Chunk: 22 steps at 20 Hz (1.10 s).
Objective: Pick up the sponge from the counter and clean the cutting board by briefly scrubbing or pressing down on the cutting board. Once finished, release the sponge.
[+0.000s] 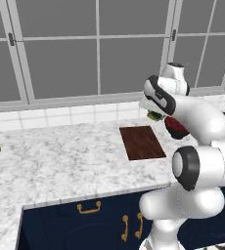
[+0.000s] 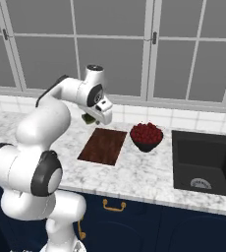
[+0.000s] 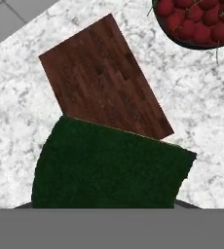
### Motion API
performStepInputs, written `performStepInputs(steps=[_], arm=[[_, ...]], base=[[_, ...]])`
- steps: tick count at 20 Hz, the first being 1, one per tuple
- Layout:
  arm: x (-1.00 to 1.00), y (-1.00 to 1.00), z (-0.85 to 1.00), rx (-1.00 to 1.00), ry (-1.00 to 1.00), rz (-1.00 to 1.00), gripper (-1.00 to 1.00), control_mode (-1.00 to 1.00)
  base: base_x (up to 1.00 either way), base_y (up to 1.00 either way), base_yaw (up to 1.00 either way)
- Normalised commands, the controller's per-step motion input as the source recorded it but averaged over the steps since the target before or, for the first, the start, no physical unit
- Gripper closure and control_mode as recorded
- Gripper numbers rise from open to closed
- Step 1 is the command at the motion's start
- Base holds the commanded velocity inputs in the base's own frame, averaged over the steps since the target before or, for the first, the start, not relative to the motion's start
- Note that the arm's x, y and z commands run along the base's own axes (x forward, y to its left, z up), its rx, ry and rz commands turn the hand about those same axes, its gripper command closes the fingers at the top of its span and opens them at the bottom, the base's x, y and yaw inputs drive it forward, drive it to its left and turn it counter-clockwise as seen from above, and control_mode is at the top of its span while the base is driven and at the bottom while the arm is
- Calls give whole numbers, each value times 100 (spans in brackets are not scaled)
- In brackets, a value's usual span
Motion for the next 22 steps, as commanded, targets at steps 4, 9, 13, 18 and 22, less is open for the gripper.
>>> performStepInputs(steps=[4,9,13,18,22], arm=[[-2,54,-100,-31,2,0,100,-100],[-3,7,-98,-21,-8,-5,100,-100],[1,0,-80,-3,-11,-10,100,-100],[2,3,-38,0,-3,-5,100,-100],[45,12,-39,0,-1,-13,100,-100]], base=[[0,0,0],[0,0,0],[0,0,0],[0,0,0],[0,0,0]])
